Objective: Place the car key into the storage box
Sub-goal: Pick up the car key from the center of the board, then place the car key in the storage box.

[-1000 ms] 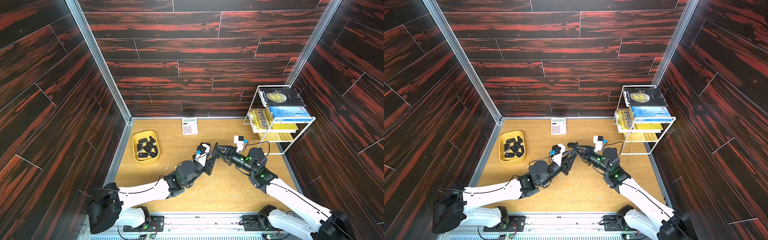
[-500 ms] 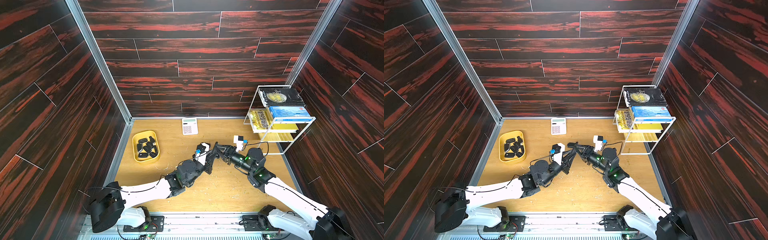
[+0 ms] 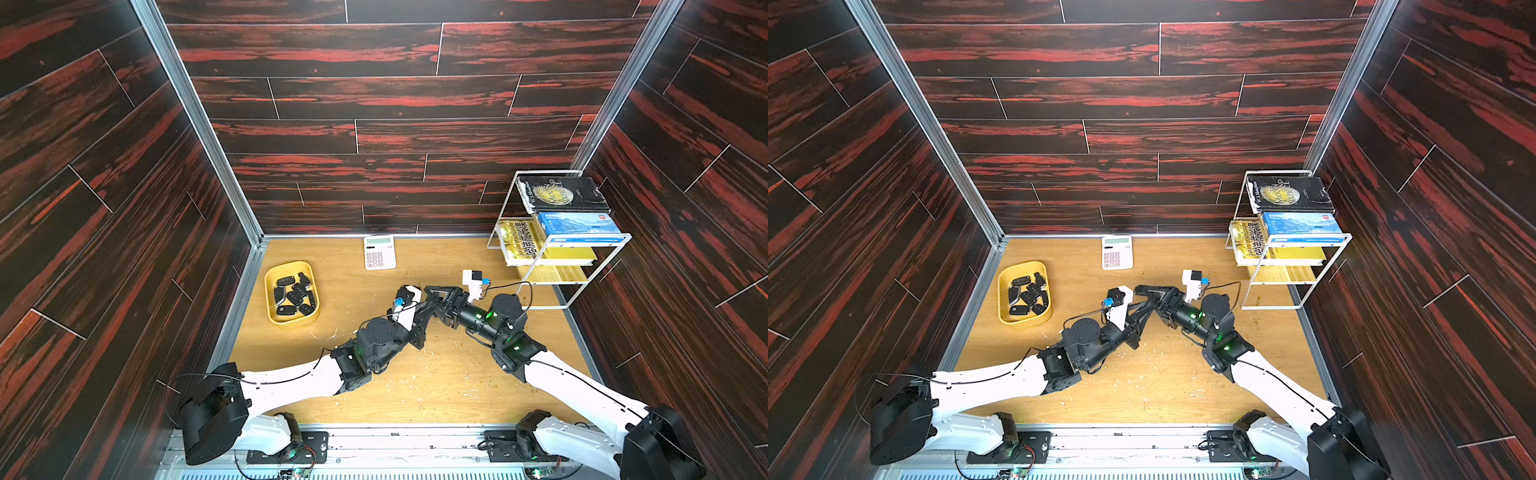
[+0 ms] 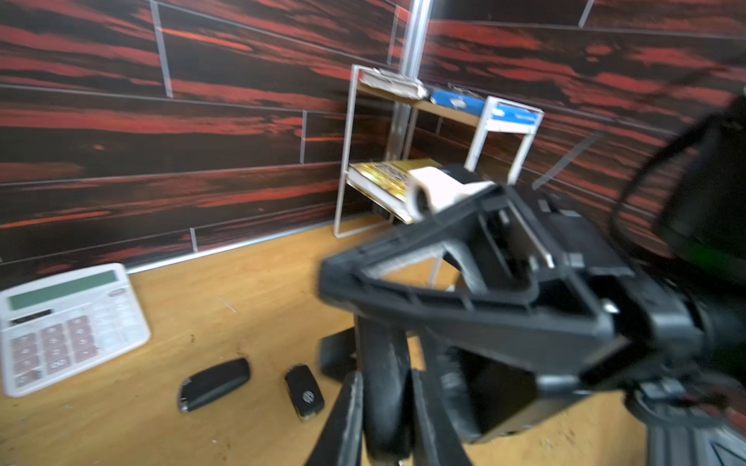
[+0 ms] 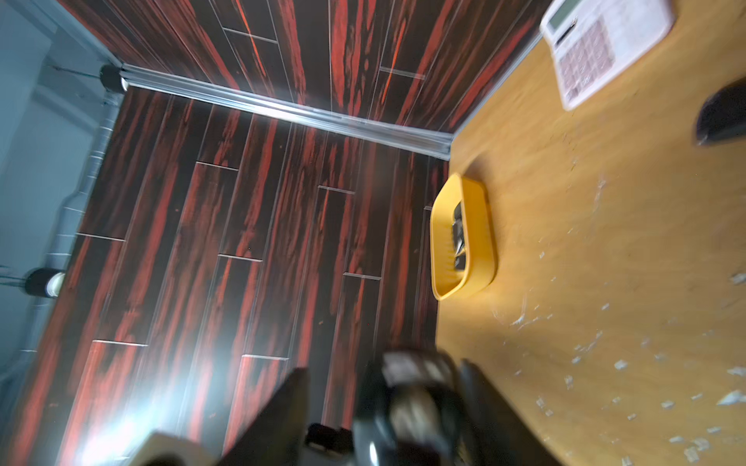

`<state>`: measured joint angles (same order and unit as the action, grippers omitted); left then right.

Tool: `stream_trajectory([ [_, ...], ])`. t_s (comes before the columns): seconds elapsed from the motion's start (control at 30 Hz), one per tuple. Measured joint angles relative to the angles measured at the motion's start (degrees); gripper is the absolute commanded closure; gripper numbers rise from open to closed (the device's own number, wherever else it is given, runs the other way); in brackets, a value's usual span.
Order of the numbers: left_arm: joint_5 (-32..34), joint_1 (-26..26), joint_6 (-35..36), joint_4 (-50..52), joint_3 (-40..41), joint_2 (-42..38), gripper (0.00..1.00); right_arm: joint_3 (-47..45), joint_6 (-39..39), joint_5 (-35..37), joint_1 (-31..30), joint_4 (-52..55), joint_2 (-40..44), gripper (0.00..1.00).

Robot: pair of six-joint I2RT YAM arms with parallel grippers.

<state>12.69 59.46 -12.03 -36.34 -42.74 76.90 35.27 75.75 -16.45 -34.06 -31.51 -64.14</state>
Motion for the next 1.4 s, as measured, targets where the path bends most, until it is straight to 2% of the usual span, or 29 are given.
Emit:
stream_trajectory([
  [0.23,0.2,0.3,0.2,4.9,0.0,-1.9,0.98,3.8,-0.4,-1.9,-0.1,-1.6,-4.9,0.1],
  [0.43,5.6,0.2,1.7,7.8,1.6,-7.8,1.0,5.1,-0.7,-2.5,0.0,-2.1,-7.0,0.07],
  [0.53,7.4,-1.5,2.2,9.8,1.9,-10.5,1.0,5.1,-0.9,-2.6,0.0,-2.0,-7.0,0.06],
  [0.6,7.3,-4.7,2.0,11.6,2.0,-12.2,1.0,5.1,-0.8,-2.7,0.0,-2.1,-7.0,0.02],
  [0.77,6.9,-14.7,1.2,17.9,2.0,-15.6,1.0,5.1,-0.8,-2.7,0.0,-2.9,-6.9,0.02],
  [0.93,3.0,-26.4,-1.7,28.6,0.7,-17.0,1.0,5.2,-1.4,-3.2,0.0,-2.4,-6.9,0.02],
  [1.17,-4.1,-41.3,-3.0,48.1,-10.3,-16.7,1.0,7.7,-5.8,-6.4,0.0,1.7,-7.3,0.02],
  [1.4,-11.1,-51.3,-2.3,61.2,-21.7,-9.3,1.0,7.7,-10.5,-15.1,-0.1,2.3,-10.0,0.02],
])
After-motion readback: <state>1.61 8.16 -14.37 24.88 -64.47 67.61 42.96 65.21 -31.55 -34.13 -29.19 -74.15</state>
